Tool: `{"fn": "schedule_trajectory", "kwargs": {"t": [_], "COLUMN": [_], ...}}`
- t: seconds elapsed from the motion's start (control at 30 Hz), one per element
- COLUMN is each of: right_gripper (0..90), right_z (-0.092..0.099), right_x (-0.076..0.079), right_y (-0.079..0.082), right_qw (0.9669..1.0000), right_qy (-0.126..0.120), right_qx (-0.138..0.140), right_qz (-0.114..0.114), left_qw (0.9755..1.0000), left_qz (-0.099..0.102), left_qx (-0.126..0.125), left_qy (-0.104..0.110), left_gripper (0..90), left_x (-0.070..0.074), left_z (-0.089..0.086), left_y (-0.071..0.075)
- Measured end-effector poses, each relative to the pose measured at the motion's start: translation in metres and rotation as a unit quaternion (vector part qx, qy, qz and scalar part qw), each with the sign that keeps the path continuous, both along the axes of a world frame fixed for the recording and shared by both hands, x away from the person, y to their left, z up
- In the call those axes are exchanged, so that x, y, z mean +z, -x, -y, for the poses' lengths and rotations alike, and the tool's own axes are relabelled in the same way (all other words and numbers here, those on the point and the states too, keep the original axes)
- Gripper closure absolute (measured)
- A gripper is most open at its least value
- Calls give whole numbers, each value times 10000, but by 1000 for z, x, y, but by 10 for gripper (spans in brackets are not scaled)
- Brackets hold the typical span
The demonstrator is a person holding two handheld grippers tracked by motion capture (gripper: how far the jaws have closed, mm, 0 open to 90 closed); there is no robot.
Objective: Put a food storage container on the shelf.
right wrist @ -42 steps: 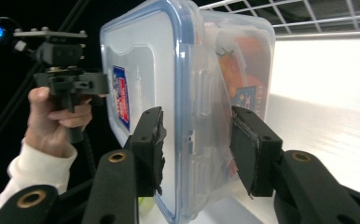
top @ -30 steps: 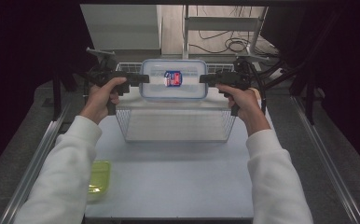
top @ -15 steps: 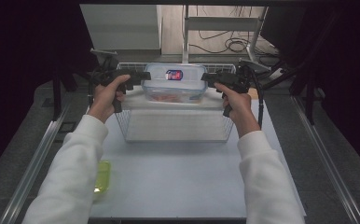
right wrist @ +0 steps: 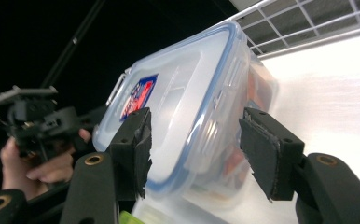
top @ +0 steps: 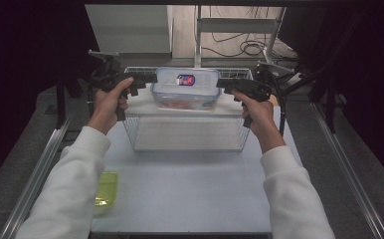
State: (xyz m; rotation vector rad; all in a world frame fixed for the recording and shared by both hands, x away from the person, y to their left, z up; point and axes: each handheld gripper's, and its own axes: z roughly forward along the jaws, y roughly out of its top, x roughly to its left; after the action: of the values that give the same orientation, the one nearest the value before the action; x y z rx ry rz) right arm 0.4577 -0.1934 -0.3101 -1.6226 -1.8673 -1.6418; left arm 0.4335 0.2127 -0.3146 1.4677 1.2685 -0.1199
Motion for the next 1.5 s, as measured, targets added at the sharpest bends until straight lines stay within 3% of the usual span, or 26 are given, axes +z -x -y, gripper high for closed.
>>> {"fn": "schedule_trajectory", "kwargs": {"t": [0.13,0.27,0.5,0.6,0.7,0.8,0.83,0.87,0.9,1.03,1.1,1.27,1.5], "right_gripper": [435,442,472,501,585,739,739,831,863,890,891,891,892], "right_z": [3,7,14,14,13,8,8,2,0,-16,-23,-35,-32], "right_x": [5,7,2,-1,-6,-11,-11,-14,-15,-23,-27,-34,-34], "right_y": [10,21,40,46,53,57,57,58,58,55,52,43,36], "right_qw": [9992,9977,9947,9917,9885,9844,9844,9809,9795,9752,9749,9778,9820], "right_qy": [226,287,452,637,814,1028,1028,1179,1229,1334,1344,1329,1212], "right_qx": [160,300,481,580,703,862,862,991,1037,1218,1235,1055,814], "right_qz": [277,538,792,958,1068,1142,1142,1186,1216,1279,1272,1227,1202], "left_qw": [9998,9989,9976,9972,9969,9965,9965,9963,9962,9964,9963,9960,9958], "left_qz": [181,354,526,568,596,617,617,622,627,601,595,582,592], "left_qx": [-112,-255,-257,-266,-265,-288,-288,-309,-331,-368,-402,-472,-489], "left_qy": [-54,-149,-357,-395,-451,-486,-486,-498,-506,-478,-478,-487,-503], "left_gripper": [232,231,237,241,242,243,243,243,243,243,243,243,242], "left_x": [4,4,0,-5,-11,-15,-15,-16,-19,-21,-22,-23,-23], "left_z": [0,2,1,1,0,-1,-1,-1,-1,2,4,7,4], "left_y": [11,24,45,53,61,67,67,69,72,74,74,73,72]}}
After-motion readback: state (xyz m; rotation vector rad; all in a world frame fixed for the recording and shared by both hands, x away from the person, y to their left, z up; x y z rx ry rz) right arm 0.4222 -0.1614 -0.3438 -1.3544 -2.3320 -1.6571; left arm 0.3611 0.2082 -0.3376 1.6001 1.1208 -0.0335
